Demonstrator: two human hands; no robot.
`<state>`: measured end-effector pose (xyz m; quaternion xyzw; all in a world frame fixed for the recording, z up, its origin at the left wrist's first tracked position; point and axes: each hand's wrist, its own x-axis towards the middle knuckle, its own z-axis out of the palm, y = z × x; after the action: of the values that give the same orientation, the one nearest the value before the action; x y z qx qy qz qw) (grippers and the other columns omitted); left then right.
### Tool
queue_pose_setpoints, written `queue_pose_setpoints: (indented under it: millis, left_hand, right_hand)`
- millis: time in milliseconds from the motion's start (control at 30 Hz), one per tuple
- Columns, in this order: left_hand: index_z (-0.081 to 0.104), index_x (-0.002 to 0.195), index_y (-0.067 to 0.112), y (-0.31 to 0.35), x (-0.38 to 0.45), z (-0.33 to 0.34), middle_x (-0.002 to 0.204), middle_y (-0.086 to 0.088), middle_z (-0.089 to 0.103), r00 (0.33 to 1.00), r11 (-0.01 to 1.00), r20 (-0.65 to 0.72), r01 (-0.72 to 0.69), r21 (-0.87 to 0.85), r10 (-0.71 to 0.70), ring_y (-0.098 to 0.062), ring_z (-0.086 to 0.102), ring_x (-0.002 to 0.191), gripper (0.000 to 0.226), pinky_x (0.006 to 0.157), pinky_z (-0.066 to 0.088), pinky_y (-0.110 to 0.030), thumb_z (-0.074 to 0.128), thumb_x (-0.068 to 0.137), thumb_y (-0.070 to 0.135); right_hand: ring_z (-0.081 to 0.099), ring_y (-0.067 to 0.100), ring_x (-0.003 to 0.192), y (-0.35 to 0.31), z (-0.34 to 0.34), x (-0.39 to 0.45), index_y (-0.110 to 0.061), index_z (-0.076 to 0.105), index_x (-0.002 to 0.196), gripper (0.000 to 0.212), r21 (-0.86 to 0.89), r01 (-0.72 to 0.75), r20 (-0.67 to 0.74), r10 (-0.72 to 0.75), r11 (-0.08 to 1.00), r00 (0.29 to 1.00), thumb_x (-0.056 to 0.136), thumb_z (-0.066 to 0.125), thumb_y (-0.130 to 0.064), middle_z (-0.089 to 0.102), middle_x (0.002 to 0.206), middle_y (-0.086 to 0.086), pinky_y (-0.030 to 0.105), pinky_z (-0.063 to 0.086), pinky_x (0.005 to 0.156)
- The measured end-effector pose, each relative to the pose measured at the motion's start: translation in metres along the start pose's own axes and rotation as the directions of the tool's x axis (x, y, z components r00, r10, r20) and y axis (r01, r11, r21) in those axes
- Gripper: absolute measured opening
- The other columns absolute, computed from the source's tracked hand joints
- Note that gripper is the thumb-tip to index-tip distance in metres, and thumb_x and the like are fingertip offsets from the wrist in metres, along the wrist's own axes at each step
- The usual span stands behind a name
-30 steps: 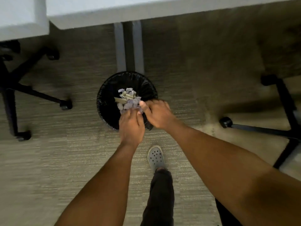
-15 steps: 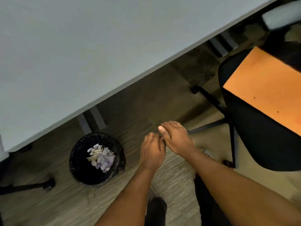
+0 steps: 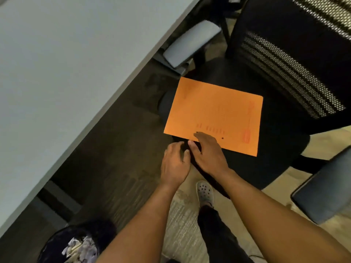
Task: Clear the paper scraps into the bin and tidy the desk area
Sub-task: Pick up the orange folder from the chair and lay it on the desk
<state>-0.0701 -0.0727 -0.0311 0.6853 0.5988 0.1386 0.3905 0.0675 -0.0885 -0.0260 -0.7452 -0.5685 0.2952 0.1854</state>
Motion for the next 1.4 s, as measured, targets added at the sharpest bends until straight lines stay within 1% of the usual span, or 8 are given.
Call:
queue_pose_setpoints:
  millis: [67, 167, 300, 500, 800, 933, 1033, 1400]
  left_hand:
    - [0.052, 0.131, 0.013, 0.024, 0.024, 0.018, 0.107, 0.002, 0.062, 0.970, 0.938, 0.054, 0.242, -0.246, -0.236, -0.018, 0.061, 0.102, 0.037, 0.079, 0.046, -0.028, 0.054, 0.097, 0.028]
    - [0.051, 0.123, 0.010, 0.055, 0.056, 0.044, 0.093, -0.003, 0.061, 0.779, 0.541, 0.287, 0.603, -0.586, -0.557, -0.018, 0.062, 0.082, 0.029, 0.067, 0.050, -0.028, 0.053, 0.098, 0.025]
    - [0.056, 0.085, 0.014, 0.087, 0.078, 0.068, 0.080, -0.008, 0.054, 0.570, 0.223, 0.383, 0.724, -0.653, -0.727, -0.021, 0.054, 0.070, 0.012, 0.067, 0.050, -0.032, 0.050, 0.095, 0.017]
    - [0.045, 0.124, 0.011, 0.106, 0.093, 0.080, 0.091, -0.005, 0.054, 0.346, 0.012, 0.398, 0.767, -0.641, -0.850, -0.020, 0.052, 0.072, 0.043, 0.066, 0.045, -0.030, 0.060, 0.086, 0.024]
    - [0.056, 0.114, 0.007, 0.073, 0.060, 0.091, 0.100, -0.010, 0.056, 0.417, -0.037, 0.483, 0.726, -0.686, -0.770, -0.025, 0.049, 0.089, 0.030, 0.101, 0.044, -0.045, 0.049, 0.087, -0.003]
    - [0.047, 0.137, 0.013, 0.058, 0.030, 0.071, 0.111, -0.010, 0.061, 0.542, 0.101, 0.421, 0.691, -0.716, -0.728, -0.026, 0.054, 0.089, 0.050, 0.083, 0.046, -0.035, 0.049, 0.090, -0.003]
    - [0.053, 0.121, 0.007, 0.054, 0.009, 0.042, 0.110, -0.013, 0.065, 0.589, 0.209, 0.356, 0.681, -0.702, -0.726, -0.028, 0.061, 0.092, 0.031, 0.071, 0.052, -0.035, 0.047, 0.092, -0.003]
    - [0.057, 0.118, -0.003, 0.072, -0.092, -0.081, 0.107, -0.027, 0.068, 0.719, 0.358, 0.213, 0.553, -0.752, -0.661, -0.035, 0.068, 0.080, 0.036, 0.060, 0.057, -0.039, 0.042, 0.085, -0.003]
  right_hand:
    - [0.036, 0.029, 0.137, 0.028, -0.020, 0.023, -0.009, 0.043, 0.142, 0.057, -0.001, -0.070, -0.003, 0.070, 0.998, 0.998, 0.100, 0.042, -0.047, 0.044, 0.148, 0.012, 0.042, 0.031, 0.112]
    - [0.026, 0.026, 0.142, 0.070, -0.049, 0.065, -0.013, 0.032, 0.149, 0.064, -0.020, -0.173, -0.002, 0.173, 0.985, 0.985, 0.098, 0.044, -0.050, 0.032, 0.156, 0.011, 0.043, 0.024, 0.117]
    - [0.019, 0.025, 0.146, 0.113, -0.081, 0.127, -0.015, 0.021, 0.152, 0.078, -0.152, -0.262, -0.016, 0.262, 0.953, 0.965, 0.092, 0.055, -0.051, 0.020, 0.161, 0.009, 0.042, 0.019, 0.117]
    - [0.018, 0.028, 0.146, 0.146, -0.108, 0.189, -0.014, 0.020, 0.152, 0.097, -0.326, -0.262, 0.062, 0.297, 0.908, 0.953, 0.079, 0.067, -0.058, 0.020, 0.160, 0.010, 0.044, 0.018, 0.116]
    - [0.058, 0.030, 0.105, 0.151, -0.125, 0.167, -0.018, 0.052, 0.120, 0.050, -0.267, -0.417, 0.285, 0.485, 0.869, 0.827, 0.087, 0.059, -0.055, 0.059, 0.119, 0.009, 0.041, 0.052, 0.084]
    - [0.060, 0.024, 0.089, 0.142, -0.127, 0.123, -0.016, 0.057, 0.104, 0.029, -0.140, -0.506, 0.311, 0.523, 0.851, 0.794, 0.096, 0.051, -0.044, 0.061, 0.105, 0.006, 0.034, 0.049, 0.070]
    - [0.058, 0.018, 0.078, 0.123, -0.128, 0.089, -0.018, 0.059, 0.096, 0.022, -0.070, -0.550, 0.276, 0.546, 0.832, 0.791, 0.097, 0.048, -0.037, 0.061, 0.095, 0.006, 0.031, 0.044, 0.060]
    - [0.059, 0.028, 0.083, 0.007, -0.134, -0.052, -0.017, 0.062, 0.089, 0.017, 0.277, -0.575, 0.181, 0.546, 0.770, 0.818, 0.089, 0.047, -0.023, 0.061, 0.090, 0.007, 0.046, 0.053, 0.082]
